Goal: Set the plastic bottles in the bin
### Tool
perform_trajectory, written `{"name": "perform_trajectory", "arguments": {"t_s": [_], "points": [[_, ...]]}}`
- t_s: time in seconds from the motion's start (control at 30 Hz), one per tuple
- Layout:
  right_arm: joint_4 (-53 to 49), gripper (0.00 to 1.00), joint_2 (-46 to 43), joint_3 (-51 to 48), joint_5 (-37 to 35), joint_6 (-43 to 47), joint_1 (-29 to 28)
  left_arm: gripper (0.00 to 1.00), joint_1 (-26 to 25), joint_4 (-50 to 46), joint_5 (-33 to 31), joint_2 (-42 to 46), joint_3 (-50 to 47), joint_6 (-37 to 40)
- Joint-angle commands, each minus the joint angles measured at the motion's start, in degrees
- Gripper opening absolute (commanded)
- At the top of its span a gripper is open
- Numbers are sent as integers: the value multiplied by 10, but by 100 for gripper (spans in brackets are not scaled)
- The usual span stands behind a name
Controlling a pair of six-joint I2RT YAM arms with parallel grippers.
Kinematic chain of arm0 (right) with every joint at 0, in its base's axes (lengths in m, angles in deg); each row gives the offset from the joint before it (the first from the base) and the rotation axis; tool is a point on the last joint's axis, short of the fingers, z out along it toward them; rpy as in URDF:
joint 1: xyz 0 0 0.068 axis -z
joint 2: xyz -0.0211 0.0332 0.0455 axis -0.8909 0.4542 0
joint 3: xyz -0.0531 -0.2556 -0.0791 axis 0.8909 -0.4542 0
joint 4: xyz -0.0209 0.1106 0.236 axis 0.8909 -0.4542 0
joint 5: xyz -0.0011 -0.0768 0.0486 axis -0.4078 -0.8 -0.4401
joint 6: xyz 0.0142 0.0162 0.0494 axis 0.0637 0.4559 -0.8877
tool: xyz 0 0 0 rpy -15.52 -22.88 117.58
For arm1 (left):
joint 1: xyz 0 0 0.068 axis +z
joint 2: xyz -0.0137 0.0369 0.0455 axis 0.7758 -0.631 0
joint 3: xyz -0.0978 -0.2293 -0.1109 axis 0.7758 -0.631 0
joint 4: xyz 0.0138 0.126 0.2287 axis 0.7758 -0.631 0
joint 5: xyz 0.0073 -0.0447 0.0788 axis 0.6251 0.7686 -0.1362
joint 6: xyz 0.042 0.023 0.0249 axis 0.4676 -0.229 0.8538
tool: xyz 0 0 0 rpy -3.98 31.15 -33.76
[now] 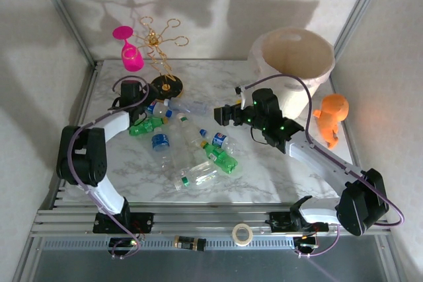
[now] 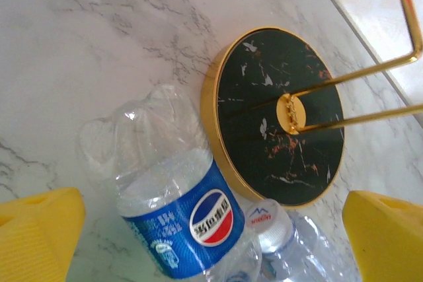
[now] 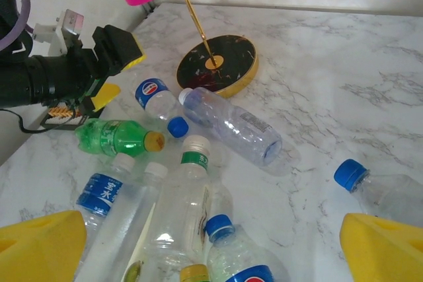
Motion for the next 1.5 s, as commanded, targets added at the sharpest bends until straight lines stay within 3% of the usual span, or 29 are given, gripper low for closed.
{"name": "perform_trajectory", "arguments": {"t_s": [0.0, 0.6, 0.87, 1.17, 1.47], "points": [[12, 99, -7, -10, -18, -3, -6, 100, 4, -5, -27, -30, 25, -33], [-3, 99, -33, -21, -39, 0, -7, 95, 4, 2, -32, -137, 70, -56], [-7, 99, -41, -23, -44, 0, -6, 73, 3, 23, -40, -135, 54, -56], [-3, 99, -36, -18, -36, 2, -6, 64, 4, 36, -67, -70, 27, -52], [10, 99, -13, -5, -11, 4, -6, 56, 3, 63, -81, 82, -50, -43]]}}
